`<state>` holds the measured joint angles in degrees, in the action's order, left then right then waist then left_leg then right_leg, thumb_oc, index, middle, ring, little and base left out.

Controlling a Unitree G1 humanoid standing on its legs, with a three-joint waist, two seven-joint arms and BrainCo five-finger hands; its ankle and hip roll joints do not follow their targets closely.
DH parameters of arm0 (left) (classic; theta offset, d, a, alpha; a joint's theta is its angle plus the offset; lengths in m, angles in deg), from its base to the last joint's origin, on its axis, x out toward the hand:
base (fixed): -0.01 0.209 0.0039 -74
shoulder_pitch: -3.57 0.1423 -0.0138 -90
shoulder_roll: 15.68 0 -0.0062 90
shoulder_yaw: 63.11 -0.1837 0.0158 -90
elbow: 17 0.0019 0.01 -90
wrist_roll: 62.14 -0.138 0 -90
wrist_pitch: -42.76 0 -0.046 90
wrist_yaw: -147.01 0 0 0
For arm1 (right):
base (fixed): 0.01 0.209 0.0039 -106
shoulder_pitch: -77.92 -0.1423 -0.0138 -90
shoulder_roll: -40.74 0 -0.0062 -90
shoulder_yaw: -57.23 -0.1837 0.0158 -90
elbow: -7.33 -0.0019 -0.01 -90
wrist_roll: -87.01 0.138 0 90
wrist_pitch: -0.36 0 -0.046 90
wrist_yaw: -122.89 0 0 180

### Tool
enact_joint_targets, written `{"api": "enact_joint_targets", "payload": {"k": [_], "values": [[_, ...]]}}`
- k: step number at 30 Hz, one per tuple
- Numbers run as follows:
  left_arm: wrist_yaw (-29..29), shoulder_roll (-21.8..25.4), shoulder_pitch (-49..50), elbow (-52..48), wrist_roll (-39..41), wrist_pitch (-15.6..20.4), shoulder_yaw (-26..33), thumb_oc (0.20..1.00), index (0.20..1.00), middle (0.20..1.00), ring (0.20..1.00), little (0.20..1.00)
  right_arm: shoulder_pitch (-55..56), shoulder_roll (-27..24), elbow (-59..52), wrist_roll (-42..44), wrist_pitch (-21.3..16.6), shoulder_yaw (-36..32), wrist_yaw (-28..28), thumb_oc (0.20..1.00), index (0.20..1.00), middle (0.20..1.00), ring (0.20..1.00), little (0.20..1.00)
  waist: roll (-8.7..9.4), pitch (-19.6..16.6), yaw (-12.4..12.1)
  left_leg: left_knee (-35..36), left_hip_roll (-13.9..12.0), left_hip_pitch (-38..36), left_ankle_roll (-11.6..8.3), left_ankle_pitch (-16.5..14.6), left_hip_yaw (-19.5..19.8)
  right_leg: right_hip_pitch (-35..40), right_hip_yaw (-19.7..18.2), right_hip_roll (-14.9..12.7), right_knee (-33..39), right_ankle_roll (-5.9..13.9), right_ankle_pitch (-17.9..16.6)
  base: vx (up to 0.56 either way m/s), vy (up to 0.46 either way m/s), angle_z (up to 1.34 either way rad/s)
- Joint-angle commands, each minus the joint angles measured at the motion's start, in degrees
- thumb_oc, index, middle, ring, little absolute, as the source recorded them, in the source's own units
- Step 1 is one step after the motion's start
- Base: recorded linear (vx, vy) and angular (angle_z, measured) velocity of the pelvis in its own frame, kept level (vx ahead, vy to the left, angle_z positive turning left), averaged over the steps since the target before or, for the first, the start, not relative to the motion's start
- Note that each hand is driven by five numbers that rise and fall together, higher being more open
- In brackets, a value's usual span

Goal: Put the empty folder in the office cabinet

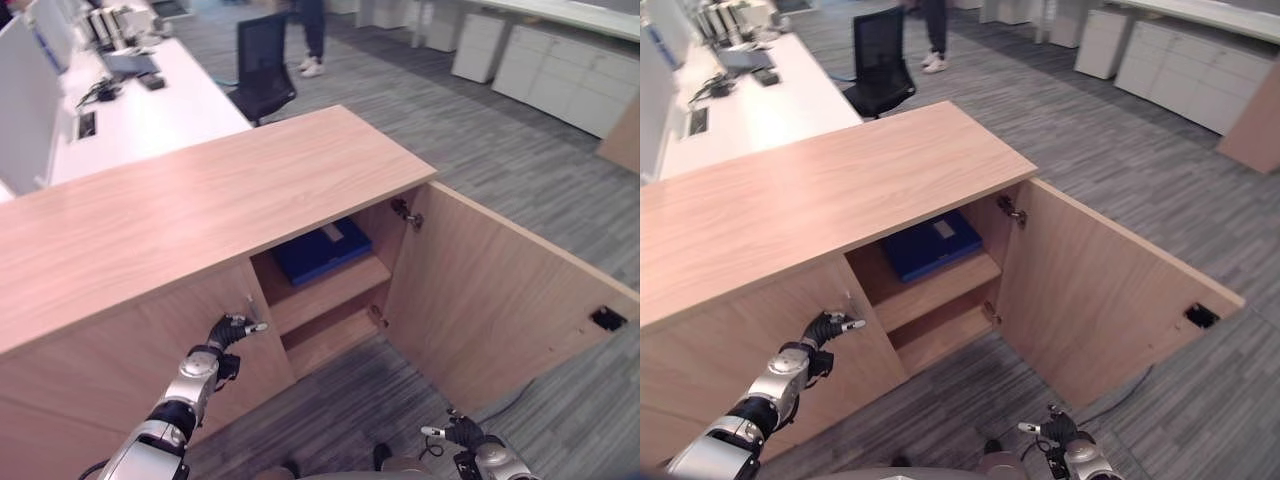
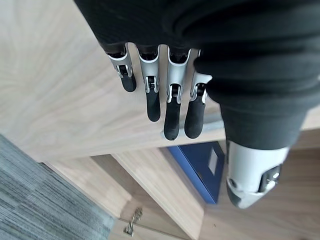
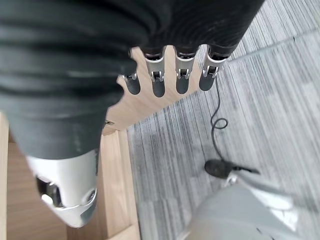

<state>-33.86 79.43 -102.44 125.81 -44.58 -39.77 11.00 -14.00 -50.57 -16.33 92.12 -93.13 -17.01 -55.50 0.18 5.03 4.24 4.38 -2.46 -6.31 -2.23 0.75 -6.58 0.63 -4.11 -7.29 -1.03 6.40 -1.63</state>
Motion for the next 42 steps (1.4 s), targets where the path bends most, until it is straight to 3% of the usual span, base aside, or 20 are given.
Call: {"api": "enact_joint_targets", "payload": {"k": [1, 3, 4, 5, 7, 11, 12, 14, 23, 25, 28, 30, 33, 34, 38, 42], "values": [[2.6, 3.8, -4.1, -2.7, -1.2, 4.6, 3.2, 1.0, 1.0, 1.0, 1.0, 1.0, -0.8, -1.6, 0.1, -0.4, -0.8, -0.4, -0.1, 1.0, 1.0, 1.0, 1.0, 1.0, -0.59, -1.9, -0.8, 0.2, -2.1, -0.5, -2.29, -1.0, -0.4, 5.1, -1.6, -2.2, 1.0, 5.06, 4.5, -0.01, 0.087, -0.11], [1.7, 2.1, -1.3, -4.1, -3.7, 4.1, 1.2, 1.0, 1.0, 1.0, 1.0, 1.0, -0.8, -0.9, 0.8, -0.3, -0.5, -1.4, 0.3, 1.0, 1.0, 1.0, 1.0, 1.0, -0.78, -1.4, -1.3, 0.6, -1.9, -0.4, -1.54, -1.4, -1.7, 2.1, 1.1, -2.4, -3.3, 5.85, 4.2, -0.11, 0.078, -0.2], [1.3, 1.4, 0.8, -5.3, -5.4, 3.7, -0.2, 1.0, 1.0, 1.0, 1.0, 1.0, -1.3, -0.7, 1.2, -0.6, -0.1, -2.4, 0.7, 1.0, 1.0, 1.0, 1.0, 1.0, -1.38, -0.4, -2.6, 0.6, -2.3, -0.2, -1.4, -1.6, -3.6, -0.7, 9.4, -5.4, -7.5, 7.18, 2.5, -0.19, 0.031, -0.33], [0.7, 0.9, 2.0, -6.2, -6.0, 3.2, -0.7, 1.0, 1.0, 1.0, 1.0, 1.0, -1.1, -0.5, 1.6, -0.8, 0.0, -3.2, 1.0, 1.0, 1.0, 1.0, 1.0, 1.0, -1.92, -0.3, -3.2, 0.6, -2.6, 0.2, -1.6, -1.6, -4.6, -1.0, 16.8, -8.5, -8.8, 7.13, 2.2, -0.17, -0.031, -1.18], [-0.7, -0.1, 5.5, -7.7, -6.9, 2.4, -1.7, 1.0, 1.0, 1.0, 1.0, 1.0, -1.3, 0.3, 2.5, -0.6, 0.3, -4.4, 1.3, 1.0, 1.0, 1.0, 1.0, 1.0, -2.12, -0.3, -4.4, 0.6, -3.3, 0.8, -1.75, -1.0, -7.3, -0.5, 26.8, -13.8, -10.5, 6.25, -0.9, -0.11, -0.113, -1.04], [-1.3, -1.9, 7.8, -7.3, -7.2, 2.0, -2.6, 1.0, 1.0, 1.0, 1.0, 1.0, -0.4, 0.2, 3.3, -0.1, 0.5, -5.8, 1.7, 1.0, 1.0, 1.0, 1.0, 1.0, -1.82, -0.6, -4.0, 0.6, -3.4, 1.0, -2.19, -0.7, -7.2, -0.4, 23.1, -14.5, -8.9, 7.11, -2.3, -0.01, -0.183, -0.1], [-2.0, -3.9, 10.5, -2.6, -10.4, 1.9, -4.4, 1.0, 1.0, 1.0, 1.0, 1.0, -0.7, -0.4, 4.6, 0.0, 0.7, -6.0, 1.6, 1.0, 1.0, 1.0, 1.0, 1.0, -1.78, -2.0, -4.1, 0.1, -4.3, 1.1, -3.69, 0.0, -8.7, 3.0, 21.0, -13.3, -0.6, 7.74, -2.5, 0.02, -0.387, 0.15], [-2.2, -4.5, 11.4, -0.6, -10.5, 1.8, -4.3, 1.0, 1.0, 1.0, 1.0, 1.0, -1.3, -0.7, 4.9, -0.4, 0.6, -5.4, 1.5, 1.0, 1.0, 1.0, 1.0, 1.0, -2.24, -2.5, -3.8, -0.1, -5.5, 0.8, -4.47, 0.7, -9.4, 3.7, 20.3, -11.9, 1.3, 7.58, -1.9, 0.03, -0.362, -0.52], [-1.9, -6.5, 12.7, 6.3, -9.3, 1.1, -2.6, 1.0, 1.0, 1.0, 1.0, 1.0, -2.3, -2.3, 5.1, -0.2, -0.4, -3.0, 0.9, 1.0, 1.0, 1.0, 1.0, 1.0, -4.95, -1.5, -2.2, -1.7, -12.8, -0.6, -8.58, 5.6, -12.2, 5.7, 18.7, -4.4, 4.8, 4.28, 1.7, 0.02, -0.24, -0.34], [-1.9, -6.9, 12.9, 7.9, -8.4, 0.8, -1.8, 1.0, 1.0, 1.0, 1.0, 1.0, -2.8, -3.1, 5.0, 0.1, -0.7, -2.3, 0.6, 1.0, 1.0, 1.0, 1.0, 1.0, -5.85, -0.8, -1.6, -4.6, -15.3, -0.2, -9.78, 8.5, -11.9, 6.2, 17.7, -1.8, 5.5, 3.11, 3.1, 0.05, -0.285, -0.35], [-2.0, -7.4, 12.9, 8.9, -7.9, 0.5, -1.6, 1.0, 1.0, 1.0, 1.0, 1.0, -3.0, -4.0, 5.1, 0.5, -0.9, -2.2, 0.5, 1.0, 1.0, 1.0, 1.0, 1.0, -5.98, 0.1, -1.3, -9.1, -16.6, 1.2, -10.38, 11.0, -10.6, 7.4, 17.3, -0.4, 6.0, 1.77, 4.0, 0.04, -0.151, -0.22], [-2.1, -7.8, 13.0, 9.8, -7.9, 0.5, -2.0, 1.0, 1.0, 1.0, 1.0, 1.0, -3.3, -4.8, 5.1, 1.2, -0.8, -2.8, 0.7, 1.0, 1.0, 1.0, 1.0, 1.0, -5.56, 0.7, -1.3, -11.9, -15.4, 2.8, -9.85, 11.5, -8.3, 7.8, 17.0, -0.5, 6.0, 1.3, 4.4, 0.04, -0.127, -0.34], [-2.2, -8.0, 12.8, 10.4, -8.6, 0.5, -3.2, 1.0, 1.0, 1.0, 1.0, 1.0, -3.7, -6.2, 5.0, 2.2, -0.7, -3.4, 1.1, 1.0, 1.0, 1.0, 1.0, 1.0, -3.65, 1.3, -2.8, -13.4, -7.6, 7.7, -7.0, 5.1, -2.1, 8.4, 16.0, -1.7, 6.0, 0.92, 4.8, 0.05, -0.128, -0.24], [-2.4, -7.9, 12.9, 10.4, -8.7, 0.5, -3.4, 1.0, 1.0, 1.0, 1.0, 1.0, -3.9, -6.6, 4.8, 2.3, -0.7, -3.5, 0.9, 1.0, 1.0, 1.0, 1.0, 1.0, -3.43, 1.1, -3.1, -12.0, -6.3, 8.1, -6.57, 3.4, -1.3, 8.0, 15.8, -1.7, 6.0, 0.94, 4.4, 0.04, -0.089, 0.09], [-3.0, -7.2, 14.5, 11.0, -10.3, 0.8, -4.0, 1.0, 1.0, 1.0, 1.0, 1.0, -5.5, -7.9, 4.4, 3.1, -1.1, -4.0, 0.7, 1.0, 1.0, 1.0, 1.0, 1.0, -3.22, 0.4, -3.7, -8.9, -5.4, 5.6, -5.84, 1.2, -0.2, 8.6, 15.1, -1.2, 5.9, 0.94, 4.6, 0.07, -0.016, -0.16], [-4.3, -5.5, 16.7, 10.8, -12.4, 0.8, -5.4, 1.0, 1.0, 1.0, 1.0, 1.0, -9.1, -10.9, 3.5, 4.0, -1.5, -4.7, 0.7, 1.0, 1.0, 1.0, 1.0, 1.0, -2.76, -0.3, -4.4, -5.6, -4.8, 3.1, -5.59, 1.5, 0.9, 9.4, 15.7, -0.9, 5.5, 0.9, 4.5, 0.08, -0.003, -0.18]]}}
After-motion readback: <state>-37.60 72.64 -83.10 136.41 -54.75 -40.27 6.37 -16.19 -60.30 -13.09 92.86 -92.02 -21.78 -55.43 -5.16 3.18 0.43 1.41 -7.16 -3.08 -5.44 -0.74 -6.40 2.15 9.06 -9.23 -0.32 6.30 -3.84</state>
